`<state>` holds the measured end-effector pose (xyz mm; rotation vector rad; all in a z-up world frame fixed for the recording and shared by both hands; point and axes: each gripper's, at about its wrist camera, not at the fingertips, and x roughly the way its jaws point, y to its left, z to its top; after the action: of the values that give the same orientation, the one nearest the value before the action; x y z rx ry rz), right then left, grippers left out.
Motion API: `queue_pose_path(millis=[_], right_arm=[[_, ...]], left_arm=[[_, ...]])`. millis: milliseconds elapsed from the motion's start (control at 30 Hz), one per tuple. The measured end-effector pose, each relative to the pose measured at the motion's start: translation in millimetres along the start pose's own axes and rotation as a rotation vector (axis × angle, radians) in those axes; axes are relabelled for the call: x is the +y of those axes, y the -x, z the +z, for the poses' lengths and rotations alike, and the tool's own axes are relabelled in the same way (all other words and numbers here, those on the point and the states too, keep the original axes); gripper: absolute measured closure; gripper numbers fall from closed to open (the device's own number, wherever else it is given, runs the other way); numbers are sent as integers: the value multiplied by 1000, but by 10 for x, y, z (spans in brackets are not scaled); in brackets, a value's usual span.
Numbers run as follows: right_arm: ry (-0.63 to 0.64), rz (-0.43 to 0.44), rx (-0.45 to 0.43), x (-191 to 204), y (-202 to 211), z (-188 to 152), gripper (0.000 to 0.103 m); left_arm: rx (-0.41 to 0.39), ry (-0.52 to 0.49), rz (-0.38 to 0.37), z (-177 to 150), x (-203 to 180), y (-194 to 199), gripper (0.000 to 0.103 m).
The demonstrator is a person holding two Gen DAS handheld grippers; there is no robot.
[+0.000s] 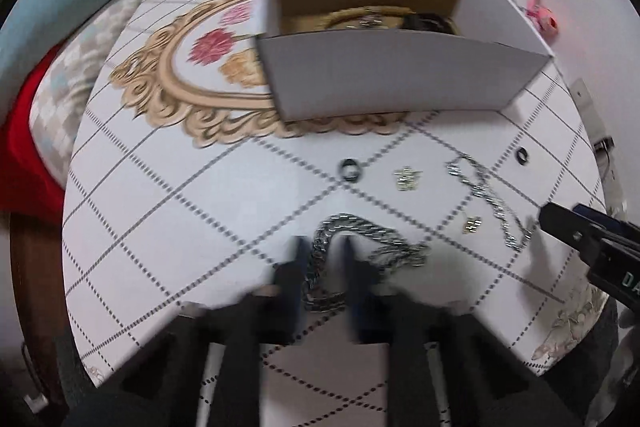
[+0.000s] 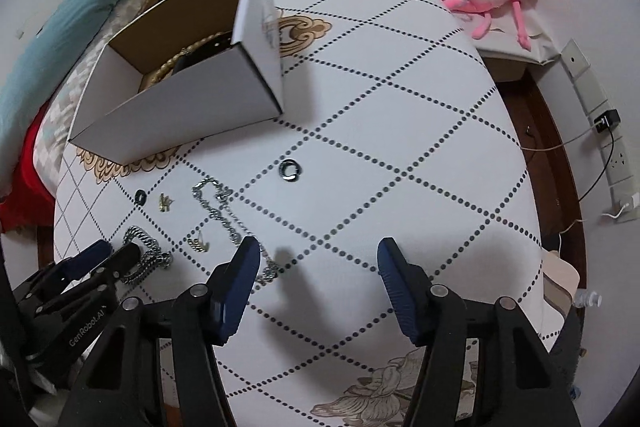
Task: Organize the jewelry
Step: 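Grasp the thin silver necklace with the right gripper while the left grasps the silver chain bracelet, then lower both silver chains into the white box while both grippers open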
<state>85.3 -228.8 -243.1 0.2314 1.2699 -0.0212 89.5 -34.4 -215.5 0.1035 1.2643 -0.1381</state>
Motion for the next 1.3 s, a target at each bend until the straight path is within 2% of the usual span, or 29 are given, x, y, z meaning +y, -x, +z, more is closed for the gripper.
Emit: queue_pose_path(millis=[167,200,500,600,700,767,800,833,867,967,1033,1300], right_arm=[[1,8,9,-25,-23,-11,40],[7,9,10,-14,-23,-21,40],[49,33,5,100,-44,-116,40],[92,16,1,211,-68,-140,40],[166,-40,-2,353,-97,-189,40],[214,-91,-16,433,-115,-228,45],[232,-114,-32,463,-110,-248,59],[241,-107,-46,478,-98,-262,87],[250,-113,-59,503,-87,-266,96],[227,-94,-53,498,-85,-267,97],[180,-38,-47,417,-62,-235,98],[96,109,-116,321,382,-77,99]], left_arm=[[0,16,-43,-15,5,56,98],[-5,20,-43,-13,10,89,101],[-55,73,-93,34,241,361,101],[-59,84,-102,46,249,391,101],[-64,83,-101,41,251,410,101],[-67,77,-97,47,250,401,101],[-67,77,-97,46,246,401,101],[-68,79,-98,45,237,400,101],[-69,79,-100,48,235,403,101],[-79,75,-112,60,215,454,101],[-95,68,-124,87,194,534,101],[-158,70,-186,257,202,878,101]])
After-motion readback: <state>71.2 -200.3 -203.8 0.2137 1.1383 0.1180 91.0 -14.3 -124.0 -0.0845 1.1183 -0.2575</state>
